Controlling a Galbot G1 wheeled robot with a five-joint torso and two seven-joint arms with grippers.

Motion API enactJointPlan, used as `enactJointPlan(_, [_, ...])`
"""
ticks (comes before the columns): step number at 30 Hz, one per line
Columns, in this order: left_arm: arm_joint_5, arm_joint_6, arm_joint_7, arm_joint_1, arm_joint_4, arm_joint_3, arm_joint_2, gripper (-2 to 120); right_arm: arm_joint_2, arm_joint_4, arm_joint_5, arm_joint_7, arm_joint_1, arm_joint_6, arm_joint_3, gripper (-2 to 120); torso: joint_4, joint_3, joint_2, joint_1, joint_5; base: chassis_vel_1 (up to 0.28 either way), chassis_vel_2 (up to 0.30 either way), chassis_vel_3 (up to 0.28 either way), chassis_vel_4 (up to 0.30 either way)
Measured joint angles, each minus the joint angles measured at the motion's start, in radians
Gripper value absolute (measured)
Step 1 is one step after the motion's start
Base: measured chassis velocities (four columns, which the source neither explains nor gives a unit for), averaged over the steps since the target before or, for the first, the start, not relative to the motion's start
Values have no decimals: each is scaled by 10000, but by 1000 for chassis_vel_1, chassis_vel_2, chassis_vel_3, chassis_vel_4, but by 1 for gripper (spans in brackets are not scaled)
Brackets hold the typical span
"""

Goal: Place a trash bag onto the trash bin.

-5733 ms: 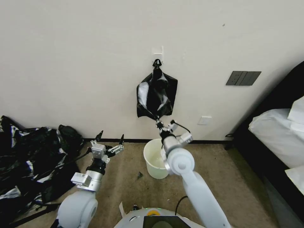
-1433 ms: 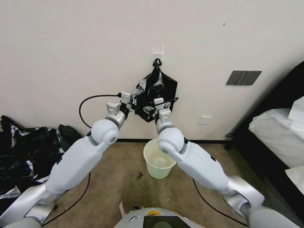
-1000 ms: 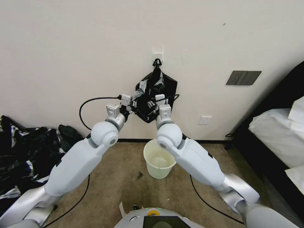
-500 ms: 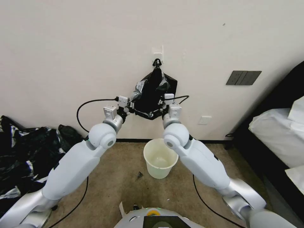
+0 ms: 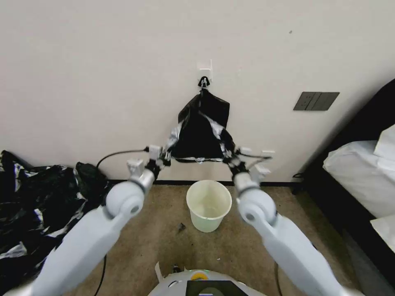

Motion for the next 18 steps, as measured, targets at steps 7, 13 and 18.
enactJointPlan(7, [-697, -89, 215, 570, -1020, -316, 449, 0, -824, 1615, 1295, -343, -1169, -8, 923, 0, -1, 0, 1, 0, 2, 0, 0, 0, 0])
enactJointPlan(13, [-863, 69, 268, 1150, -1673, 8, 754, 0, -1282, 2488, 2758, -380, -2243, -496, 1897, 0, -2, 0, 1, 0, 3, 0, 0, 0, 0])
enactJointPlan(18, [-69, 6, 552, 1451, -1517, 231, 823, 0, -1097, 2489, 2864, -465, -2655, -537, 1912, 0, -2, 0, 1, 0, 0, 0, 0, 0, 0])
